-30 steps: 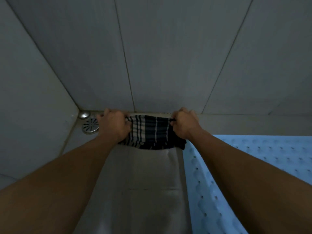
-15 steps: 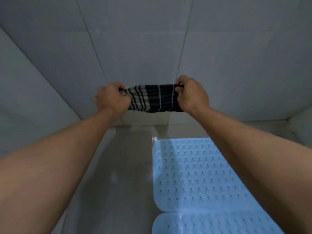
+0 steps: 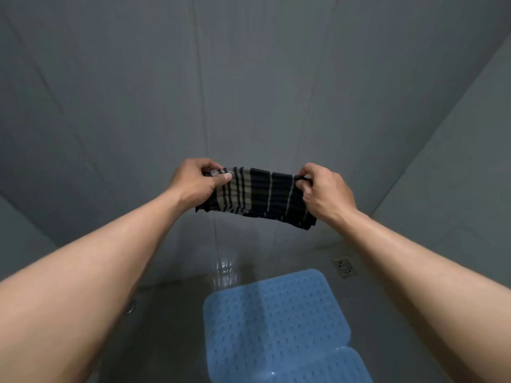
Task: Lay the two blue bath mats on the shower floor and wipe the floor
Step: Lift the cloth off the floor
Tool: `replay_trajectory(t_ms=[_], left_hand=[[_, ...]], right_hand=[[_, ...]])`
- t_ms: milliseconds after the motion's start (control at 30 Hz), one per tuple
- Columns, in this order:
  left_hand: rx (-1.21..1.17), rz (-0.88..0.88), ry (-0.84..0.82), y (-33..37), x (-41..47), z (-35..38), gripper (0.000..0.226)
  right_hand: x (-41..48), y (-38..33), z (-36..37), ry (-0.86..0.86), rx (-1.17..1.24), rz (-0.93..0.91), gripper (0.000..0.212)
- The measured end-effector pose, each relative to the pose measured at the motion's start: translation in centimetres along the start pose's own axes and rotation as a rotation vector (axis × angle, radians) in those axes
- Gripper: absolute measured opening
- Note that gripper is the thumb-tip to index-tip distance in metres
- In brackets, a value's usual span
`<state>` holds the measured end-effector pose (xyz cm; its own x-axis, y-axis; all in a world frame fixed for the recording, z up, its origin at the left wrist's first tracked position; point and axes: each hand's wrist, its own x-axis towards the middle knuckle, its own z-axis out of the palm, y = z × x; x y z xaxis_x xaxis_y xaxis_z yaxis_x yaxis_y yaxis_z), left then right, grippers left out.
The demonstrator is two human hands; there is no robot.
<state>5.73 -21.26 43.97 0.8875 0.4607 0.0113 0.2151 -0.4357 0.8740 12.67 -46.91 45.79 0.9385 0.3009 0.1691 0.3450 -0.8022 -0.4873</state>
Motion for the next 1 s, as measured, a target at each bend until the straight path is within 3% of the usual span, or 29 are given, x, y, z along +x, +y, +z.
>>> replay_trajectory(t_ms=[300,467,767,1000], left_hand=[[-0.043,0.259,-0.191,22.6,2.7,-2.1,0.024],[-0.066,0.418,-0.294,32.6,4.0,-0.2,0.023],[0.009,0.603,-0.449,47.4,5.0,10.4,0.018],[0.111,0.76,-0.522,57.0,5.9,20.4,0.016]], right_hand=[[1.2,-3.0,-22.8,0.16,-0.059,0.162,0.011],[1.3,-2.4,-31.6,0.291,-0.045,0.273,0.007],[1.2,4.8,-44.3,0.286,-0.194,0.418,0.002],[2.8,13.4,-52.3,0.272,-0.248,0.471,0.011]])
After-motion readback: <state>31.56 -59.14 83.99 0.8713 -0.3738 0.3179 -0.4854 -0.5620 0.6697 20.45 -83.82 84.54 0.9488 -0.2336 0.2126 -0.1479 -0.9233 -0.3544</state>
